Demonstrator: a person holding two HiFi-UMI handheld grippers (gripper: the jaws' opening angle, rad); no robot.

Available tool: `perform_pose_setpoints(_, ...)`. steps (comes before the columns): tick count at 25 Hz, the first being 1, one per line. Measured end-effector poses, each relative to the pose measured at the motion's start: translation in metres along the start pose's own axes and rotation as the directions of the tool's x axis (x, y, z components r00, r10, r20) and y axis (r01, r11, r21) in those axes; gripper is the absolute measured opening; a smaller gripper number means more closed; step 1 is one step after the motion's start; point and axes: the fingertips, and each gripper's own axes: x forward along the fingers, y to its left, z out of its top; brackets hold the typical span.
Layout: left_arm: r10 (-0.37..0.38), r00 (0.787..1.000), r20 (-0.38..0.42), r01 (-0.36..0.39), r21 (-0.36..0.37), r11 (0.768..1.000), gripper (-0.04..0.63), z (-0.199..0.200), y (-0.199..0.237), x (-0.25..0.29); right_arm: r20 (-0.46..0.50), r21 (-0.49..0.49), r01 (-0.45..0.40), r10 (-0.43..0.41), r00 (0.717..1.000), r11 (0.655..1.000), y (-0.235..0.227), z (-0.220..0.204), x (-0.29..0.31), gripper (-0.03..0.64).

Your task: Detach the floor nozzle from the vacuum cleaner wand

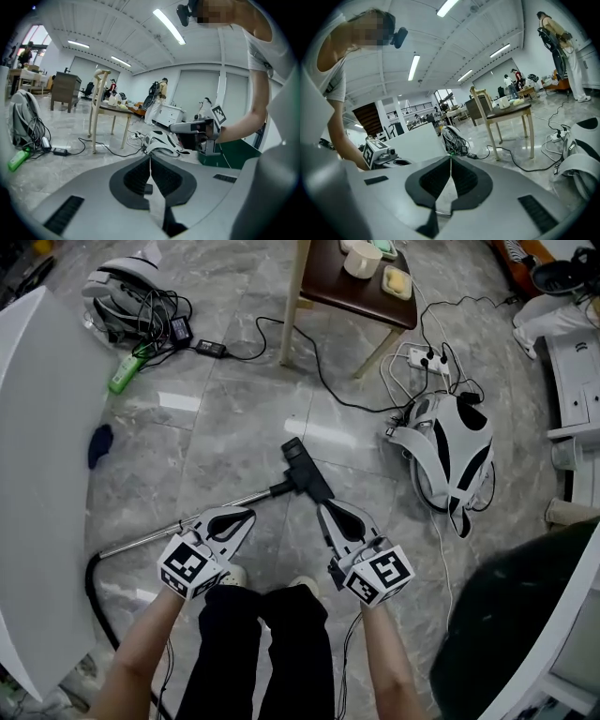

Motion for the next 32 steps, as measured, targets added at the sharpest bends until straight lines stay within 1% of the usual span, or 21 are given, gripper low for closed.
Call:
perform_pose_setpoints(3, 0.030, 0.999, -0.013, -0.030, -0.007, 1.000, 0.012, -0.044, 0.023, 0.020, -0.002, -0.006, -0.020, 0.020, 1.000, 1.000, -0.018, -0.041, 0.016, 0.017)
perform_pose_setpoints(6, 0.032, 0.999, -0.028, -0.033, -0.026, 0.999, 0.012, -0.092, 0.042, 0.041, -0.017, -0.004, -0.039, 0.039, 0.999, 0.999, -0.039, -0.085, 0.031, 0.018)
perform_pose_setpoints(8, 0.030, 0.998, -0.051, -0.031, -0.027, 0.999, 0.012, -0.119, 0.052, 0.054, -0.031, -0.004, -0.061, 0.061, 0.998, 0.998, -0.050, -0.111, 0.040, 0.018)
perform_pose_setpoints(11, 0.014, 0.994, -0.109, -0.013, 0.013, 1.000, 0.014, -0.157, 0.067, 0.071, -0.065, -0.030, -0.107, 0.105, 0.992, 0.994, -0.061, -0.145, 0.054, 0.018)
perform_pose_setpoints(14, 0.001, 0.987, -0.159, 0.011, 0.070, 0.998, 0.015, -0.187, 0.080, 0.086, -0.112, -0.102, -0.155, 0.144, 0.983, 0.983, -0.070, -0.177, 0.069, 0.018)
perform_pose_setpoints(16, -0.018, 0.983, -0.183, 0.037, 0.100, 0.994, 0.017, -0.200, 0.086, 0.095, -0.146, -0.155, -0.188, 0.165, 0.975, 0.970, -0.076, -0.196, 0.079, 0.020)
perform_pose_setpoints(18, -0.055, 0.978, -0.203, 0.081, 0.123, 0.989, 0.017, -0.210, 0.090, 0.105, -0.186, -0.212, -0.229, 0.191, 0.964, 0.950, -0.083, -0.212, 0.089, 0.020)
perform_pose_setpoints(19, -0.078, 0.972, -0.223, 0.110, 0.134, 0.985, 0.020, -0.216, 0.091, 0.110, -0.213, -0.250, -0.254, 0.203, 0.956, 0.934, -0.087, -0.220, 0.095, 0.020)
perform_pose_setpoints(20, -0.100, 0.962, -0.253, 0.142, 0.151, 0.978, 0.054, -0.223, 0.092, 0.114, -0.246, -0.296, -0.281, 0.211, 0.946, 0.913, -0.090, -0.229, 0.100, 0.020)
perform_pose_setpoints(21, -0.115, 0.950, -0.290, 0.171, 0.175, 0.970, 0.122, -0.232, 0.093, 0.118, -0.287, -0.346, -0.309, 0.213, 0.934, 0.886, -0.093, -0.238, 0.106, 0.021)
perform_pose_setpoints(22, -0.118, 0.939, -0.323, 0.192, 0.206, 0.960, 0.155, -0.240, 0.095, 0.121, -0.332, -0.394, -0.336, 0.208, 0.920, 0.856, -0.096, -0.249, 0.112, 0.021)
perform_pose_setpoints(24, -0.098, 0.924, -0.370, 0.207, 0.267, 0.941, 0.161, -0.258, 0.101, 0.127, -0.419, -0.472, -0.387, 0.184, 0.889, 0.792, -0.102, -0.270, 0.122, 0.022)
perform_pose_setpoints(26, -0.080, 0.907, -0.413, 0.218, 0.300, 0.929, 0.164, -0.274, 0.105, 0.132, -0.497, -0.538, -0.435, 0.146, 0.856, 0.722, -0.104, -0.290, 0.129, 0.025)
perform_pose_setpoints(27, -0.078, 0.897, -0.434, 0.229, 0.307, 0.924, 0.171, -0.280, 0.105, 0.133, -0.531, -0.560, -0.461, 0.128, 0.837, 0.688, -0.104, -0.299, 0.131, 0.038)
perform_pose_setpoints(28, -0.079, 0.889, -0.450, 0.239, 0.310, 0.920, 0.177, -0.286, 0.105, 0.135, -0.564, -0.573, -0.489, 0.117, 0.818, 0.658, -0.102, -0.307, 0.133, 0.083)
perform_pose_setpoints(29, -0.081, 0.884, -0.461, 0.245, 0.309, 0.919, 0.181, -0.290, 0.104, 0.136, -0.594, -0.578, -0.516, 0.108, 0.798, 0.632, -0.101, -0.314, 0.134, 0.145)
perform_pose_setpoints(30, -0.081, 0.879, -0.470, 0.248, 0.306, 0.919, 0.185, -0.294, 0.104, 0.138, -0.621, -0.586, -0.541, 0.095, 0.778, 0.603, -0.099, -0.321, 0.135, 0.174)
perform_pose_setpoints(31, -0.077, 0.873, -0.481, 0.249, 0.304, 0.920, 0.190, -0.298, 0.105, 0.139, -0.646, -0.603, -0.565, 0.070, 0.760, 0.563, -0.099, -0.327, 0.136, 0.183)
perform_pose_setpoints(32, -0.071, 0.865, -0.497, 0.249, 0.303, 0.920, 0.198, -0.303, 0.106, 0.140, -0.670, -0.628, -0.589, 0.031, 0.742, 0.508, -0.101, -0.334, 0.138, 0.186)
